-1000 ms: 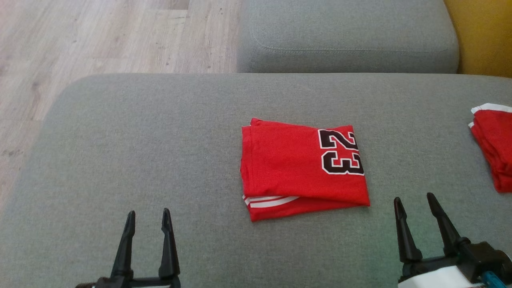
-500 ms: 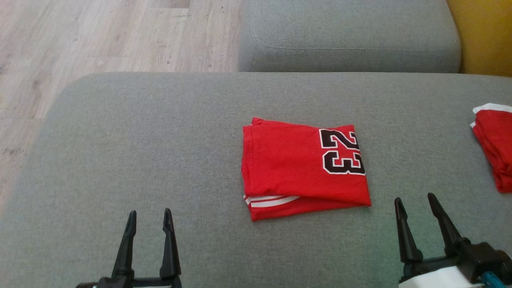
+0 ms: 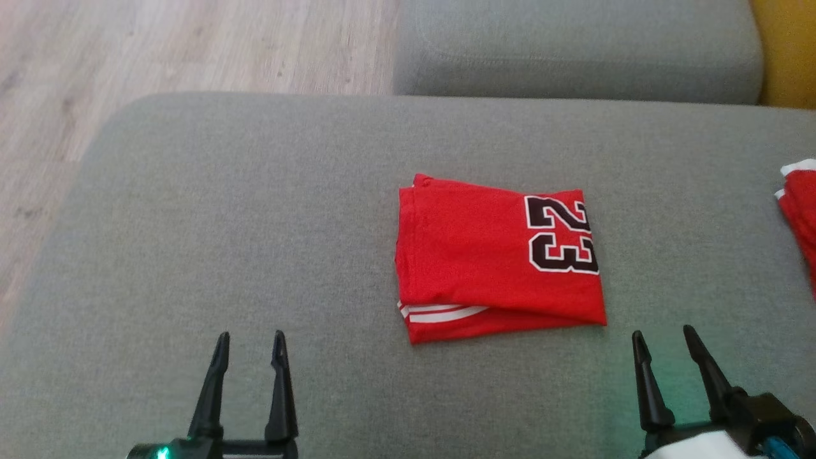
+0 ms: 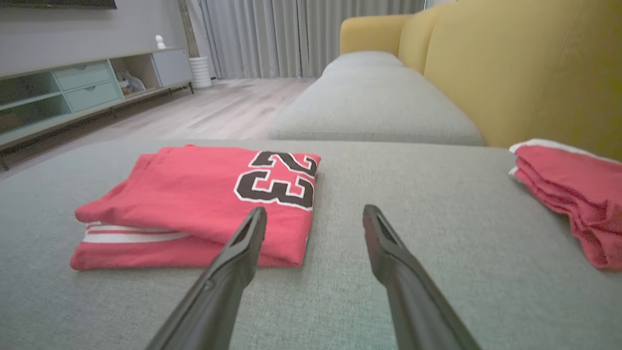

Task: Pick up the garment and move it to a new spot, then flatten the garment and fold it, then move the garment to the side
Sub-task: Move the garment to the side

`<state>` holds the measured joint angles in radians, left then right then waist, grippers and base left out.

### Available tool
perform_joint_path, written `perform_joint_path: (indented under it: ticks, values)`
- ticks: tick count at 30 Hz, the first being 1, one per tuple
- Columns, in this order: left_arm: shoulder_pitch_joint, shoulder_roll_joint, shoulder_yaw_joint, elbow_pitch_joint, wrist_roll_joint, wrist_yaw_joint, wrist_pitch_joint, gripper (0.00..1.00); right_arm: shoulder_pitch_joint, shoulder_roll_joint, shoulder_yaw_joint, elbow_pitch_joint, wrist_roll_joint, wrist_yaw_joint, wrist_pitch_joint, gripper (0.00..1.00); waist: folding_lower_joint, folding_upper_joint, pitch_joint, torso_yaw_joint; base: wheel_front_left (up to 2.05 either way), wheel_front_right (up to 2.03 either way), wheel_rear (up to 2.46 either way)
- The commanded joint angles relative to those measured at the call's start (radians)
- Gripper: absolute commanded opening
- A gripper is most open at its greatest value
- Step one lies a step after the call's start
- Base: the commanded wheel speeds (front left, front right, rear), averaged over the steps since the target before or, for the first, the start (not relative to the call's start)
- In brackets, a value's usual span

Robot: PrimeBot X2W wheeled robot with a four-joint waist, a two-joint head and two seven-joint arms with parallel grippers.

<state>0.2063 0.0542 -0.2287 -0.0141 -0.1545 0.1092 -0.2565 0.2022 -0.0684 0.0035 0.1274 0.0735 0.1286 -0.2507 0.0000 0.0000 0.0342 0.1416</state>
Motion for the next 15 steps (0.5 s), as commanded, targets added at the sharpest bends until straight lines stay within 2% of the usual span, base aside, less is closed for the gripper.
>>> perform_joint_path:
  ticks: [1, 4, 9, 15]
  values:
    - [-0.056, -0.004, 0.016, -0.033, 0.005, -0.006, -0.005, 1.0, -0.058, -0.006, 0.021, 0.0, 0.005, 0.002, -0.011, 1.0, 0.0, 0.0, 0.027, 0.007, 0.0, 0.0, 0.0]
    - [-0.065, -0.004, 0.008, -0.037, -0.004, -0.006, -0.005, 1.0, -0.096, -0.005, 0.022, 0.048, 0.02, 0.002, -0.011, 1.0, 0.0, 0.0, 0.047, 0.014, 0.0, 0.0, 0.0]
    - [-0.085, -0.004, -0.016, -0.03, -0.045, -0.018, -0.005, 1.0, -0.234, -0.012, 0.005, 0.213, 0.08, 0.002, -0.009, 1.0, 0.0, 0.0, 0.093, 0.039, 0.0, 0.0, 0.0]
    - [-0.113, -0.004, -0.04, -0.019, -0.046, -0.024, -0.005, 1.0, -0.41, -0.055, 0.024, 0.394, 0.156, 0.002, 0.073, 1.0, 0.0, 0.0, 0.129, 0.071, 0.0, 0.0, 0.0]
